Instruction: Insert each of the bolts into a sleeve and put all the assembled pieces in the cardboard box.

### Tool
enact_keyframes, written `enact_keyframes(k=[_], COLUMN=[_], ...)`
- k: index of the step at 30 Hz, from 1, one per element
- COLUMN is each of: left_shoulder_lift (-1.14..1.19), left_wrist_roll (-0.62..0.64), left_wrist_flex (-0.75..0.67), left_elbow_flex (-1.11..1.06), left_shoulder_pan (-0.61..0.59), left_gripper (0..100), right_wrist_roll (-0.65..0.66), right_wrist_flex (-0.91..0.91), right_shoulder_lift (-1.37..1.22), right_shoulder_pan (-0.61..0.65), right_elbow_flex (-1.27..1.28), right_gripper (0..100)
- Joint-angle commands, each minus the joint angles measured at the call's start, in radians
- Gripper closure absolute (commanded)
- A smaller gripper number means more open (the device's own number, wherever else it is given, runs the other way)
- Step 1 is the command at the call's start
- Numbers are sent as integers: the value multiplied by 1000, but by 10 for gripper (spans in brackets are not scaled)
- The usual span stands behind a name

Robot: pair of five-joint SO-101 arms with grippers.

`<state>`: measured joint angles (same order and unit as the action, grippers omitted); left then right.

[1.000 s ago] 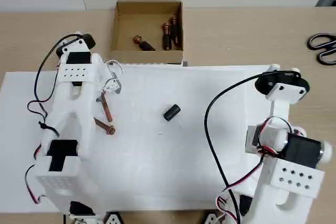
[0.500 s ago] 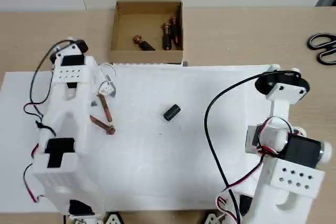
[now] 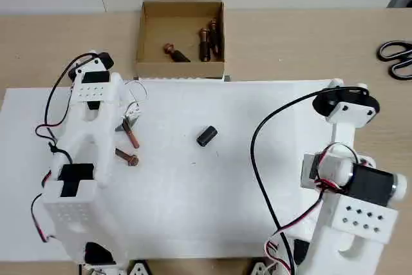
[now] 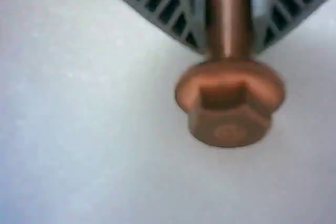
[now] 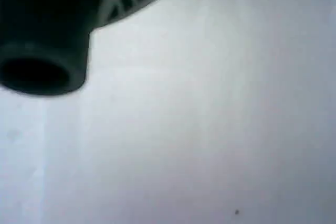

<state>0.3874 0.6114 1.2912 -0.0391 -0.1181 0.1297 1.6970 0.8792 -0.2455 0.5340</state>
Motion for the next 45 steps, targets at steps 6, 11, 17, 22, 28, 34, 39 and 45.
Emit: enact_keyframes(k=[6,11,17,22,28,34,39,45], left_shoulder_lift=[-3,-80,-69,-58,-60,-63,-55,-55], left_wrist_roll=[-6,-8,-9,-9,-9,-9,-9,-9], left_wrist_flex=[0,18,14,15,-2,-5,-8,-37], left_elbow_flex=[13,13,13,13,15,15,13,13], left_shoulder_pan=[-6,-6,-9,-11,-14,-11,-21,-51], left_gripper=[995,995,995,988,916,914,916,962], right_wrist_roll=[-9,-9,-9,-9,-9,-9,-9,-9], right_wrist_flex=[-16,-16,-16,-16,-16,-16,-16,-16], right_shoulder_lift=[10,10,8,8,8,8,8,8], right_shoulder_pan=[-8,-8,-8,-8,-8,-8,-8,-8], right_elbow_flex=[-3,-3,-3,-2,-2,-2,-2,-2], right_gripper=[995,995,995,995,995,995,995,995])
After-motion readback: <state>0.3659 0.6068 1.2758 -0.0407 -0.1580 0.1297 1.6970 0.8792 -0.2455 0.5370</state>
